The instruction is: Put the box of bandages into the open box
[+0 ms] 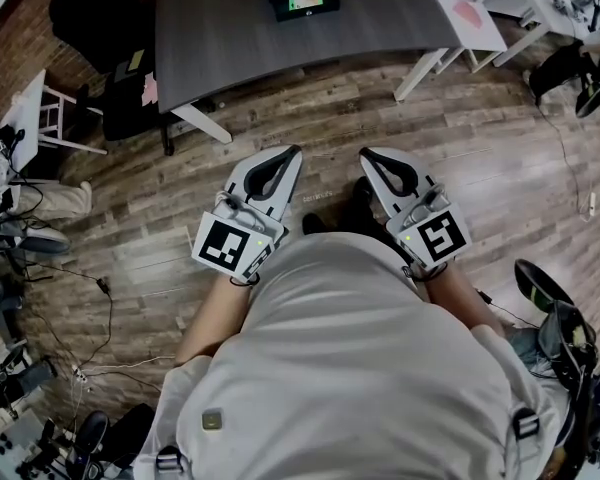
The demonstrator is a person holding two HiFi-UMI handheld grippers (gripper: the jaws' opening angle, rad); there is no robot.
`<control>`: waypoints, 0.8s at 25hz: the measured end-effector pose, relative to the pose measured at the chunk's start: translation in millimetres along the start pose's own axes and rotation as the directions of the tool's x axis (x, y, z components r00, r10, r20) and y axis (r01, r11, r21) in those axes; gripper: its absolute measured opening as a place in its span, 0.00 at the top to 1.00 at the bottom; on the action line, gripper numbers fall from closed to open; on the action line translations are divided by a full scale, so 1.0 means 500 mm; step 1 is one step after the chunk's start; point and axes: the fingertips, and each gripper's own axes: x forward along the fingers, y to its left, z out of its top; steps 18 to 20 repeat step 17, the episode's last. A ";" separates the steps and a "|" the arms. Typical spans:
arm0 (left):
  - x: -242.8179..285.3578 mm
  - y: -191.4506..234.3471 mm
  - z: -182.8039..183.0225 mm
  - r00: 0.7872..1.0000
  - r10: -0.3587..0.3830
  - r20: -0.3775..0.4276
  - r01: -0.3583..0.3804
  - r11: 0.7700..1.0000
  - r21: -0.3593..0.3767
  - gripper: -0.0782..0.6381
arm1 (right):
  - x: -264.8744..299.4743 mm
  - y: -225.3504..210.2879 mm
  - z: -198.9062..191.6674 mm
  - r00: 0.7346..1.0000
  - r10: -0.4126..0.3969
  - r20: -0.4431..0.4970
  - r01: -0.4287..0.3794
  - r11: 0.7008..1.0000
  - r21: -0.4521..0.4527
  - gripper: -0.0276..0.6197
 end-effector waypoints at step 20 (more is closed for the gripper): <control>-0.003 0.032 0.010 1.000 0.027 0.012 -0.026 1.000 -0.011 0.87 | 0.032 -0.013 0.024 0.998 0.045 0.042 -0.045 0.999 -0.020 0.92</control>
